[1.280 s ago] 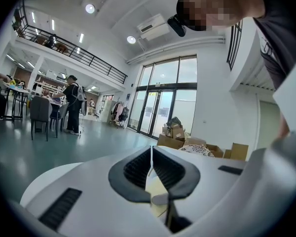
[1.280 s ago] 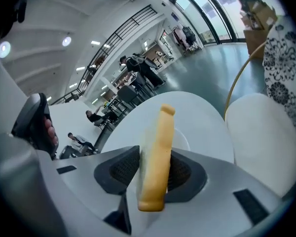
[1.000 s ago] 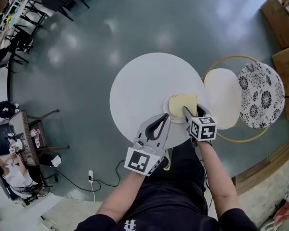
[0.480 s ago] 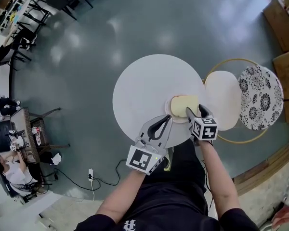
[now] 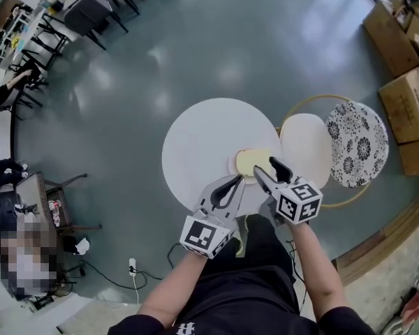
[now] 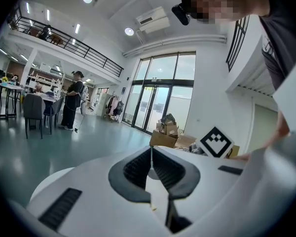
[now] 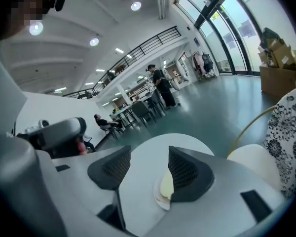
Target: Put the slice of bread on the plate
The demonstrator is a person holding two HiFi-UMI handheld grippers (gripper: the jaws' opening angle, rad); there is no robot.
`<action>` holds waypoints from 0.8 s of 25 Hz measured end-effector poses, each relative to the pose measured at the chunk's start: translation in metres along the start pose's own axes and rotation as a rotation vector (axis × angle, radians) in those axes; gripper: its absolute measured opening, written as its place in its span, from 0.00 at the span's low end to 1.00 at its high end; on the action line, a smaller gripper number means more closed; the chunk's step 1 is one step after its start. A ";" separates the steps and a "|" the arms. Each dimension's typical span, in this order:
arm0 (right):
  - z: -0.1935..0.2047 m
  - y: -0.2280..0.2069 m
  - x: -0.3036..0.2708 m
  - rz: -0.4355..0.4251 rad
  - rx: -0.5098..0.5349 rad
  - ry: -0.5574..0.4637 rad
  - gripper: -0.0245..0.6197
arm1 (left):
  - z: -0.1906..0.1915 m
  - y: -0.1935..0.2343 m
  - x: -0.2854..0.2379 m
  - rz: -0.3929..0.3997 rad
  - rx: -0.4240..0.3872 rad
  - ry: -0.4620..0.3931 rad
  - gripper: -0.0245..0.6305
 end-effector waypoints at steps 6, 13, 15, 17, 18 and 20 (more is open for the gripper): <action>-0.044 0.050 0.045 -0.047 0.086 -0.080 0.30 | -0.046 -0.022 0.011 0.013 -0.009 -0.010 0.06; -0.080 0.081 0.090 -0.023 0.173 -0.190 0.18 | -0.082 -0.045 0.031 0.015 -0.035 -0.039 0.06; -0.091 0.090 0.103 -0.020 0.192 -0.226 0.14 | -0.092 -0.050 0.037 0.012 -0.023 -0.046 0.06; -0.100 0.101 0.118 -0.024 0.207 -0.260 0.11 | -0.105 -0.057 0.043 0.019 -0.020 -0.059 0.06; -0.104 0.107 0.124 -0.028 0.216 -0.277 0.10 | -0.111 -0.060 0.045 0.024 -0.023 -0.069 0.06; -0.112 0.121 0.135 -0.038 0.234 -0.313 0.09 | -0.125 -0.067 0.051 0.028 -0.035 -0.092 0.06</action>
Point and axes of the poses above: the fingertips, and each gripper's own axes: x backward along the fingers, y to its left, z out of its underside, the point moved 9 cm from there along x, backward along the fingers, and after that the axes turned 4 degrees about z, right-handed, at the moved point
